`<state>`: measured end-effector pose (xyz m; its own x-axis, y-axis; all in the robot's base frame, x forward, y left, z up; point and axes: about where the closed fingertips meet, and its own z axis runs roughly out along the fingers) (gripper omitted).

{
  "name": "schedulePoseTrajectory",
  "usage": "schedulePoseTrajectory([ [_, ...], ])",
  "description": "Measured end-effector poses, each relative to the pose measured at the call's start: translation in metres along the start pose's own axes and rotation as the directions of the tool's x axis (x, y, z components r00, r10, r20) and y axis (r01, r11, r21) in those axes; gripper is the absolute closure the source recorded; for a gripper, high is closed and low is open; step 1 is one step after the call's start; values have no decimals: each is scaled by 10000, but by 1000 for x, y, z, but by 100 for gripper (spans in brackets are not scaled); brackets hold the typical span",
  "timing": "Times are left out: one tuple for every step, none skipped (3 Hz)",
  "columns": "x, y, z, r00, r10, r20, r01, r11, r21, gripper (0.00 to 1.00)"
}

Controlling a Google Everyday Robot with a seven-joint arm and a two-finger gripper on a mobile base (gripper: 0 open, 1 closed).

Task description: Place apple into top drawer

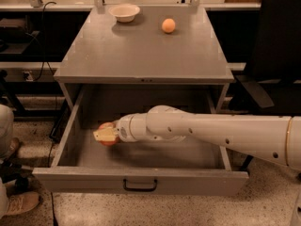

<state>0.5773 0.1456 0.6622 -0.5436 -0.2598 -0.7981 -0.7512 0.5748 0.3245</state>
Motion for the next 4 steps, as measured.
schedulePoseTrajectory([
  [0,5,3,9996,-146,-256,141,9997,-179,39],
  [-1,8,4,9989,-242,-400,229,9992,-314,9],
  [-1,9,4,9987,-268,-430,252,9990,-360,0],
  [2,-1,-8,9992,-119,-375,112,9997,-201,0],
])
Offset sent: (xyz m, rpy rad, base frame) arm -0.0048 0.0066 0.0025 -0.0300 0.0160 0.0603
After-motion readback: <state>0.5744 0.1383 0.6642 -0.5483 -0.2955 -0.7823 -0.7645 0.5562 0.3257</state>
